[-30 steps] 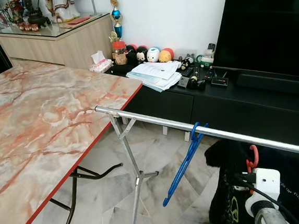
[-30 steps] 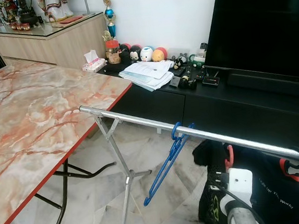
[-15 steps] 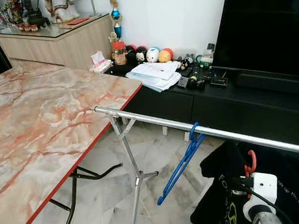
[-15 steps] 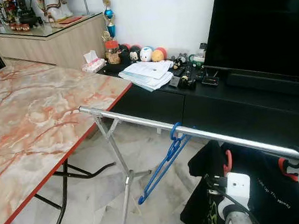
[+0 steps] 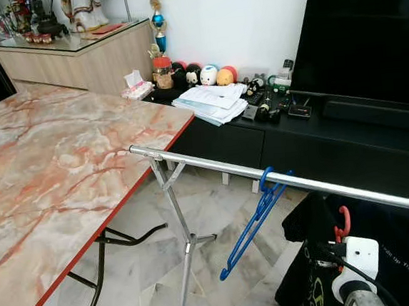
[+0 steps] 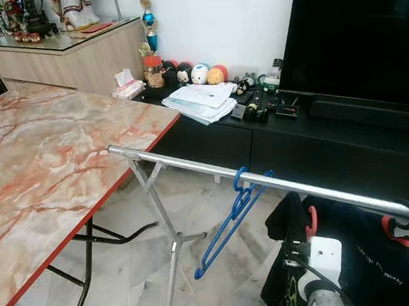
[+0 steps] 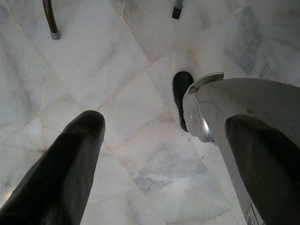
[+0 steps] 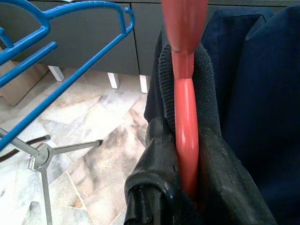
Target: Hang hanger
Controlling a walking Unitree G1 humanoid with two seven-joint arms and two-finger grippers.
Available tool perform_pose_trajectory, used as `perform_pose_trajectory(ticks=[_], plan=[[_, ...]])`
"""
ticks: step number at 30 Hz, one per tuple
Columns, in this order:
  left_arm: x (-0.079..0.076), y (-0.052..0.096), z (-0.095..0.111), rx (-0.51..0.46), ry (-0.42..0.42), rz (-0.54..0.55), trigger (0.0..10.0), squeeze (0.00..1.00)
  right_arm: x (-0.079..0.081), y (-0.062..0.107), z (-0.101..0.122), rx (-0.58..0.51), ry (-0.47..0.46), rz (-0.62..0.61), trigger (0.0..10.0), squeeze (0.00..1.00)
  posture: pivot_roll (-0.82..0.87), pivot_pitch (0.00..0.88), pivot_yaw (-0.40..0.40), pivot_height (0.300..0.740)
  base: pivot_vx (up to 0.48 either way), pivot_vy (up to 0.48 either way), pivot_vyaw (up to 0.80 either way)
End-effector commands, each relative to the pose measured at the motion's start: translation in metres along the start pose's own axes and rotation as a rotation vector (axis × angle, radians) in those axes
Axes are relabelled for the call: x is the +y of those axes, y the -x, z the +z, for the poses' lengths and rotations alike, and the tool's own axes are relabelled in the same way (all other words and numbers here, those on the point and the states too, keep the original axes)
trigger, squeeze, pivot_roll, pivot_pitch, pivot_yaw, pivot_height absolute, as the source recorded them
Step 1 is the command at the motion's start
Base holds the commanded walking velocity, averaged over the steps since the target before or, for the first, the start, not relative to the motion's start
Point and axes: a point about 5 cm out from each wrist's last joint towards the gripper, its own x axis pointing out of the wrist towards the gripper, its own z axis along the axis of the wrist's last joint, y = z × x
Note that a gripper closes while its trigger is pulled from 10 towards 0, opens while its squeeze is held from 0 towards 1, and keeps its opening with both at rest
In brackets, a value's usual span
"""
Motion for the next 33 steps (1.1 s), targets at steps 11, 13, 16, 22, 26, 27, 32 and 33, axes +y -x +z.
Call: perform_pose_trajectory(ticks=[11, 13, 16, 22, 26, 27, 32, 33], plan=[[0.0050, 0.0007, -0.0014, 0.005, 0.004, 0.010, 10.0, 0.00, 0.0037, -0.0023, 0.0020, -0.017, -0.007, -0.011, 10.0, 0.00, 0.03, 0.000, 0.042, 0.740, -0.263, 0.000, 0.00], [0.0052, 0.0007, -0.0010, 0.004, 0.005, 0.011, 10.0, 0.00, 0.0040, -0.0027, 0.0024, -0.018, -0.010, -0.015, 10.0, 0.00, 0.02, 0.000, 0.045, 0.740, -0.274, 0.000, 0.00], [0.0055, 0.0006, -0.0004, 0.003, 0.005, 0.012, 10.0, 0.00, 0.0045, -0.0033, 0.0028, -0.019, -0.011, -0.016, 10.0, 0.00, 0.02, 0.000, 0.045, 0.740, -0.270, 0.000, 0.00], [0.0051, 0.0003, 0.0009, 0.000, 0.008, 0.012, 10.0, 0.00, -0.0004, -0.0053, 0.0056, -0.025, -0.013, -0.048, 10.0, 0.00, 0.02, 0.000, 0.042, 0.740, -0.270, 0.000, 0.00], [0.0044, 0.0001, 0.0019, -0.002, 0.013, 0.012, 10.0, 0.00, -0.0046, -0.0073, 0.0082, -0.029, -0.015, -0.064, 10.0, 0.00, 0.03, 0.000, 0.037, 0.740, -0.270, 0.000, 0.00], [0.0042, 0.0000, 0.0020, -0.003, 0.014, 0.013, 10.0, 0.00, -0.0049, -0.0075, 0.0083, -0.029, -0.014, -0.065, 10.0, 0.00, 0.03, 0.000, 0.036, 0.740, -0.270, 0.000, 0.00], [0.0032, -0.0003, 0.0029, -0.005, 0.026, 0.014, 10.0, 0.00, -0.0047, -0.0087, 0.0080, -0.022, -0.013, -0.071, 10.0, 0.00, 0.03, 0.000, 0.029, 0.740, -0.271, 0.000, 0.00], [0.0030, -0.0003, 0.0030, -0.006, 0.028, 0.014, 10.0, 0.00, -0.0041, -0.0092, 0.0084, -0.020, -0.010, -0.072, 10.0, 0.00, 0.03, 0.000, 0.030, 0.740, -0.270, 0.000, 0.00]])
